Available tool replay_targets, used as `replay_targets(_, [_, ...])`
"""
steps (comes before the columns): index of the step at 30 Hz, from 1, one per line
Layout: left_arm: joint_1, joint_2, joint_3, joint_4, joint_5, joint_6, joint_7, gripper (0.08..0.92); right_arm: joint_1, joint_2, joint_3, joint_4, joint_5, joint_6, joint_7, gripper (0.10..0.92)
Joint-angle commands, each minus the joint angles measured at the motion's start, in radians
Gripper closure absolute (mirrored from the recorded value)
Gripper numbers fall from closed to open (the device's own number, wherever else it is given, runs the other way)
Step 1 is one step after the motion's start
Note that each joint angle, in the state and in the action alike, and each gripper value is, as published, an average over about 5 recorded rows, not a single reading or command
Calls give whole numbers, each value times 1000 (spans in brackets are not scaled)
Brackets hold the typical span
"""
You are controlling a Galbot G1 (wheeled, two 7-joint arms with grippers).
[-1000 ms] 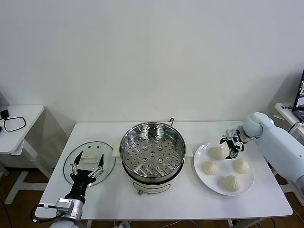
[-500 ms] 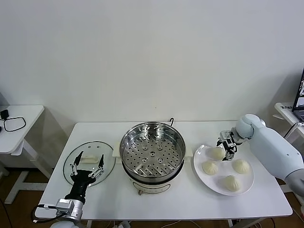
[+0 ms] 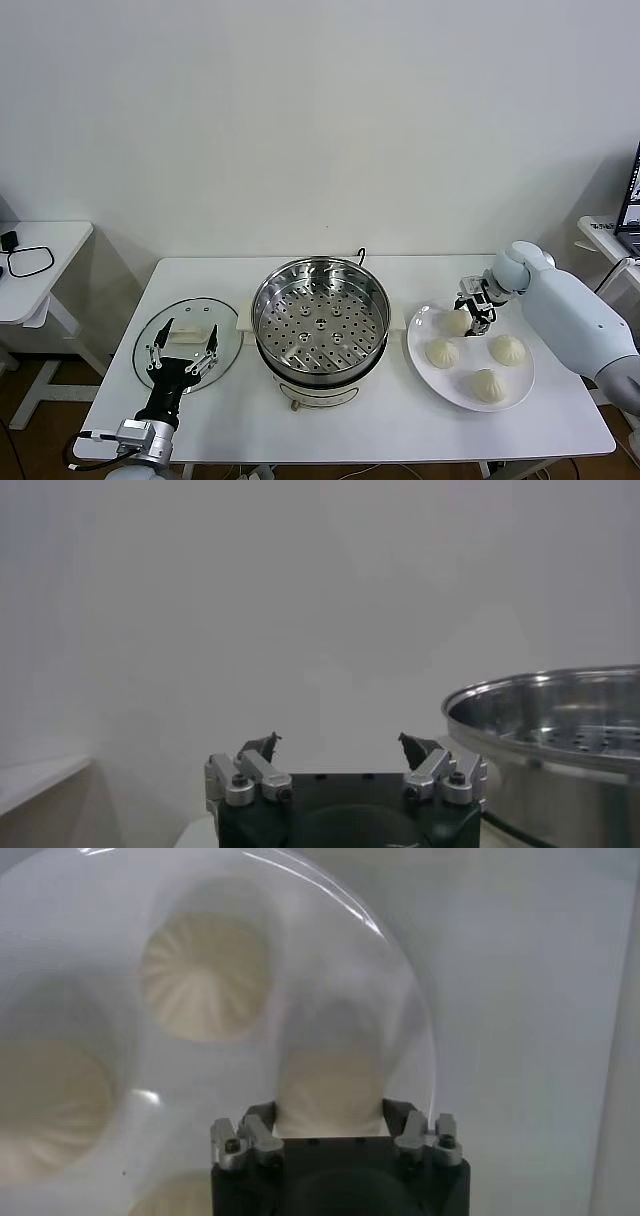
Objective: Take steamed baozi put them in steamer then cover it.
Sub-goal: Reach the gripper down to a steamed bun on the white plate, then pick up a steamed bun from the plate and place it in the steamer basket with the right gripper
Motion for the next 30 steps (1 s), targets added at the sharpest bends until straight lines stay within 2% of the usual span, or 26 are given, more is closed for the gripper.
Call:
replay_targets(1, [1,-1,2,-1,0,0,0,177,1,-3,0,9,10,1,1,320])
replay_targets(6, [4,-1,8,-10,0,0,-1,177,29,-72,-47,99,104,-5,-14,321])
replay_targets(11, [8,-1,12,-18,1,2,-2,177,155,-211,-184,256,267,3,-39,321])
replay_targets(17, [14,2,18,-34,2,5,-3,177,415,-303,-331,449,400,159,-144,321])
replay_targets(20, [17,3,18,-38,4,5,-2,177,555,-291,-433,524,416,269,-195,321])
replay_targets(24, [21,6,8,-38,3,3,-2,177,722,-240,-568,625,423,317,-199,321])
replay_targets(30, [22,11,-2,-37,1,6,-2,177,901,-77,-728,675,430,391,-150,321])
